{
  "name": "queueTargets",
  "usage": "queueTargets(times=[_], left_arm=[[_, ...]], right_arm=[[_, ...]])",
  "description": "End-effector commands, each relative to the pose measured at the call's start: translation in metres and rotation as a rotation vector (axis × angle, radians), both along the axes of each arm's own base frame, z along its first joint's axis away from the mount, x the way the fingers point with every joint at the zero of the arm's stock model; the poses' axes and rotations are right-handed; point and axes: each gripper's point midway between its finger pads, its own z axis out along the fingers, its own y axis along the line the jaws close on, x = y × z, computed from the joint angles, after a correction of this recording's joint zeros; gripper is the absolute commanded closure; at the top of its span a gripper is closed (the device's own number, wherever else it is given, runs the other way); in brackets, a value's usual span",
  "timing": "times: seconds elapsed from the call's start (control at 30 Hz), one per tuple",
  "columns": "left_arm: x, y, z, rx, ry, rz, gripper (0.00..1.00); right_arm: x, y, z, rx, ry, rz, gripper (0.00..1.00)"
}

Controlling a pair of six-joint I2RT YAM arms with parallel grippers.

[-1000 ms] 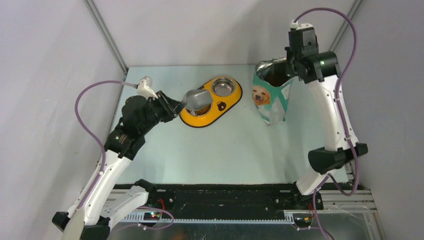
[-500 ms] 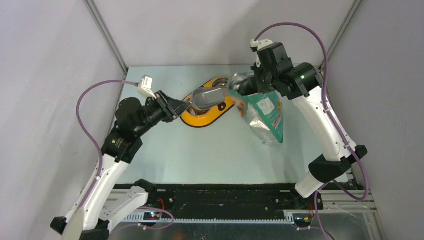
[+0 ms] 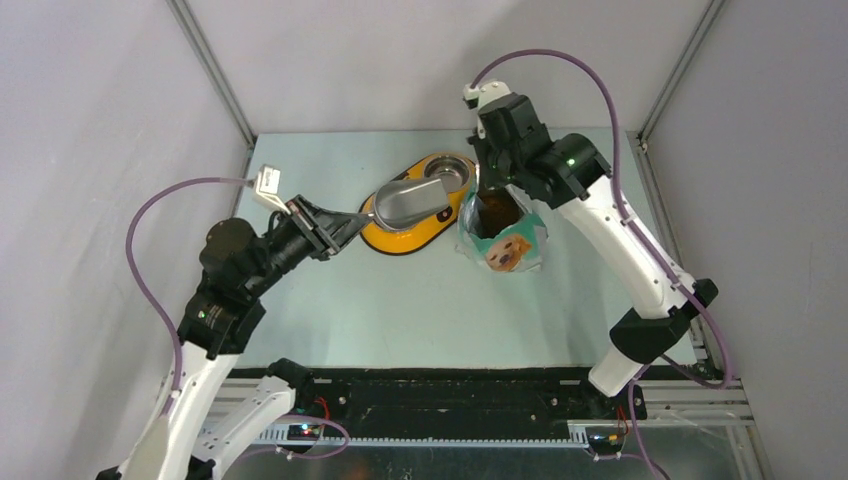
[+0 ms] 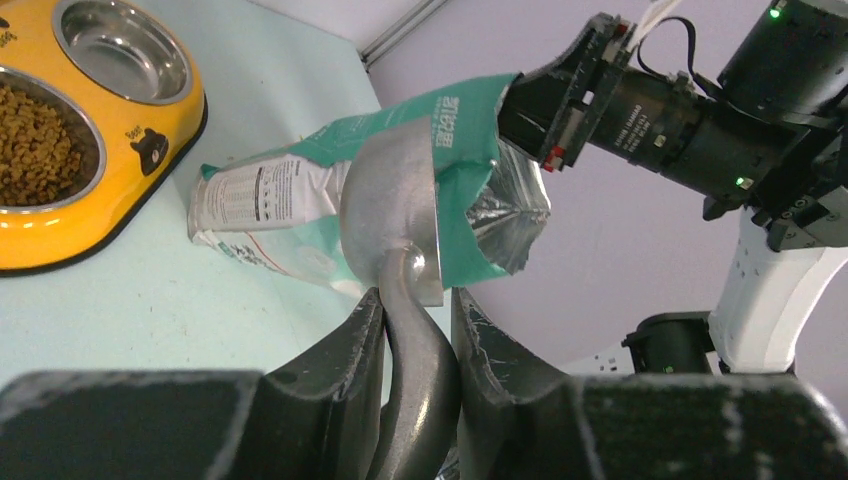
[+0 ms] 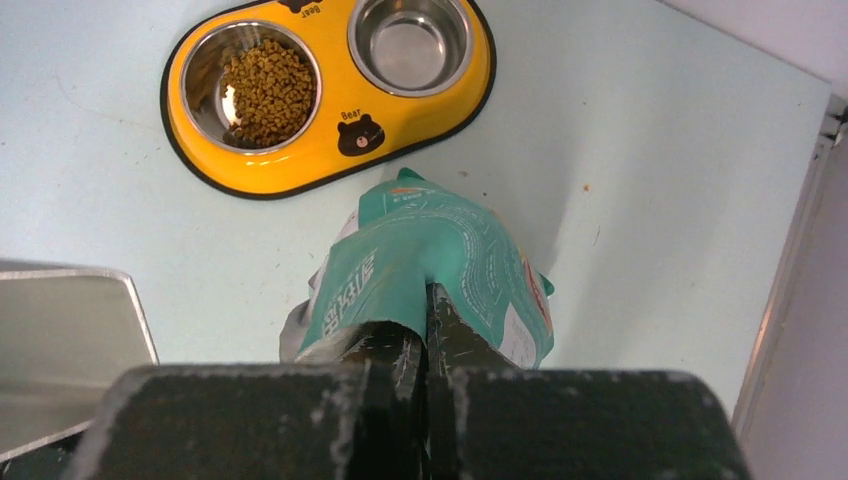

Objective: Serve the pet food
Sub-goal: Adjust the pet food bag at the center of the board, then collect the pet food from the pet food bag.

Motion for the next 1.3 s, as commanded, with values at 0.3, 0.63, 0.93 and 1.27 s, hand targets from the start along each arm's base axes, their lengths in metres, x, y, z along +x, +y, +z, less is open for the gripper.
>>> queueTargets(times=[0.3, 0.63, 0.93, 1.27], left_arm=[[-0.039, 0.038, 0.037, -0.030, -0.082, 0.122, 1.00], [-0.045, 0.044, 0.047, -0.048, -0.077, 0.140, 1.00], [-0.033, 0.021, 0.024, -0.028, 0.070, 0.053, 1.00], [-0.028, 0.037, -0.038, 0.134, 0.310, 0.154, 1.00]], right_arm=[[0.018, 0.043, 0.094, 0.132, -0.326, -0.128, 1.00], [0.010, 0.046, 0.095, 0.229, -0.307, -0.129, 1.00], [-0.018, 0.097, 0.052, 0.291, -0.228, -0.032, 1.00], [-0.026, 0.128, 0.052, 0.277, -0.307, -0.055, 1.00]])
